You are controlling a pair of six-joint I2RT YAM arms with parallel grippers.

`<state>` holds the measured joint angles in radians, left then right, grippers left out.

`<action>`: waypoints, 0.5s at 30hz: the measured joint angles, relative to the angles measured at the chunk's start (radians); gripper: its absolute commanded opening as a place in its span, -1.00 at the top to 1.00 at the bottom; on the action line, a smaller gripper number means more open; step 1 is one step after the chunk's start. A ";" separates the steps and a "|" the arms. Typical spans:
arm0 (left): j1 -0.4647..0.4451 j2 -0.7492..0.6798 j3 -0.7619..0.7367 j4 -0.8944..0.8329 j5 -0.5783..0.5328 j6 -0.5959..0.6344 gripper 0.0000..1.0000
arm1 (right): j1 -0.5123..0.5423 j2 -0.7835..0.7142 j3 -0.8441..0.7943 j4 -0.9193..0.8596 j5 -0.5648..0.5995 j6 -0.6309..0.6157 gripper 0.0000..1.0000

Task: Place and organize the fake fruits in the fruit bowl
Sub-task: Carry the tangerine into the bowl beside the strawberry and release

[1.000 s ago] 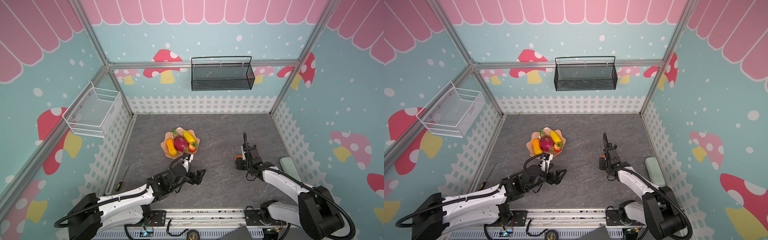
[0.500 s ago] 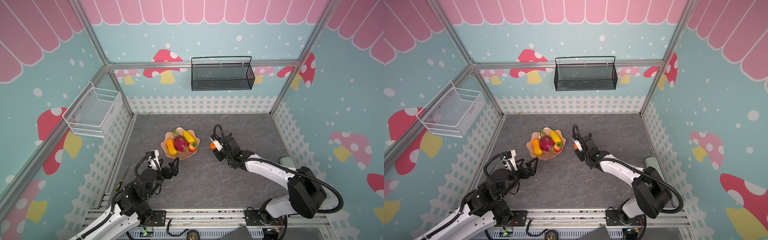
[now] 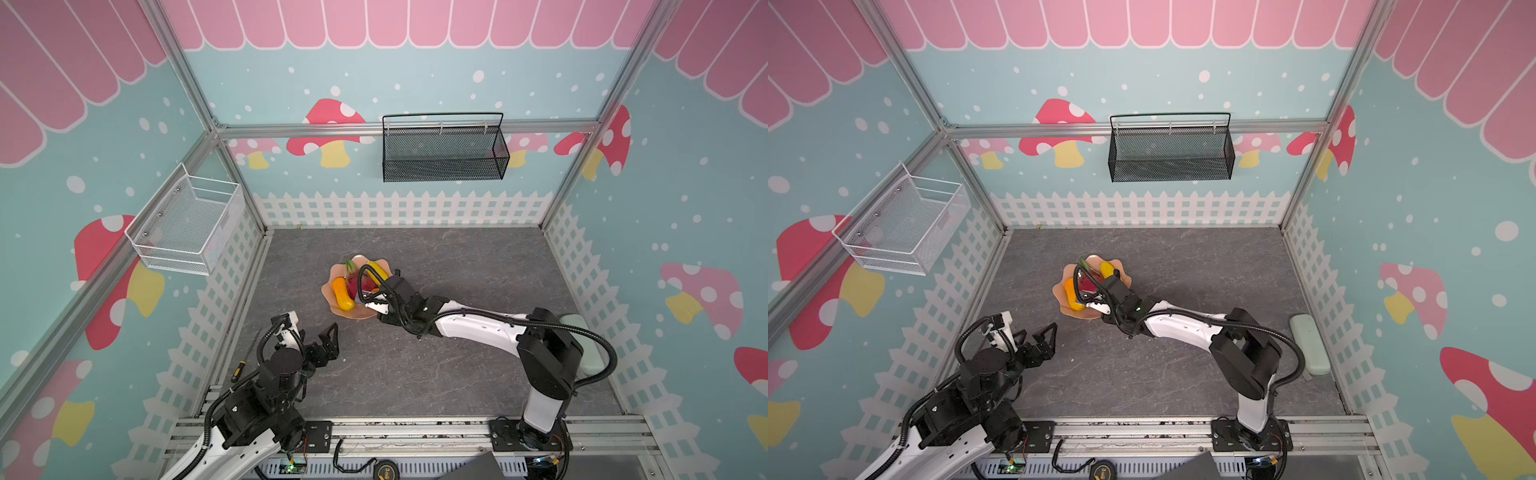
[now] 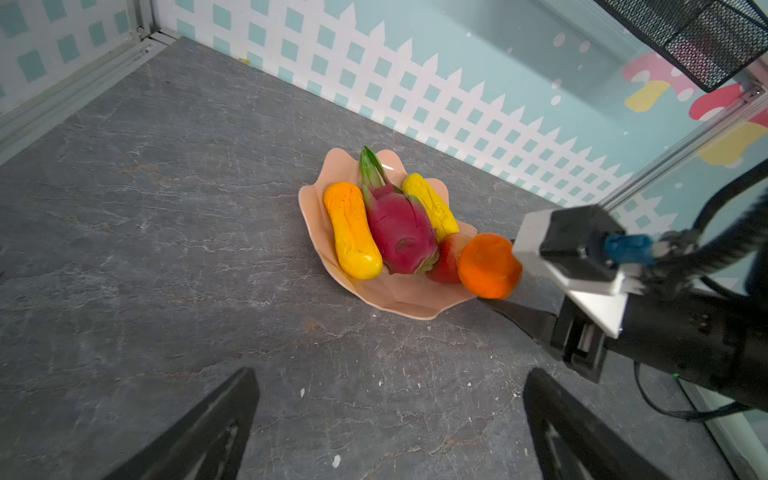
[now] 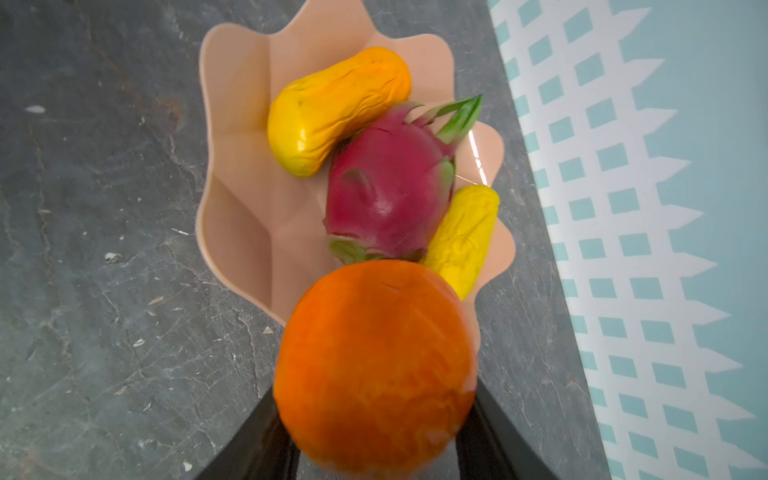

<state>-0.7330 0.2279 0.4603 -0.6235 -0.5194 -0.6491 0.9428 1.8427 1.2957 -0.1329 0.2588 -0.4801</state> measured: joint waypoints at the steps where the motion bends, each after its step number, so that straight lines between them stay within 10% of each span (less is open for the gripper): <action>1: 0.000 -0.013 0.002 -0.008 -0.004 -0.003 -0.98 | 0.002 0.019 0.014 -0.009 0.005 -0.012 0.01; 15: 0.000 -0.064 0.003 -0.039 -0.020 -0.010 -0.98 | 0.048 0.217 0.212 -0.090 0.098 -0.093 -0.33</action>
<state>-0.7330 0.1638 0.4629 -0.6621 -0.5392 -0.6594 0.9905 2.0602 1.5082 -0.2230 0.3569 -0.5732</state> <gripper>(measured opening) 0.992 0.630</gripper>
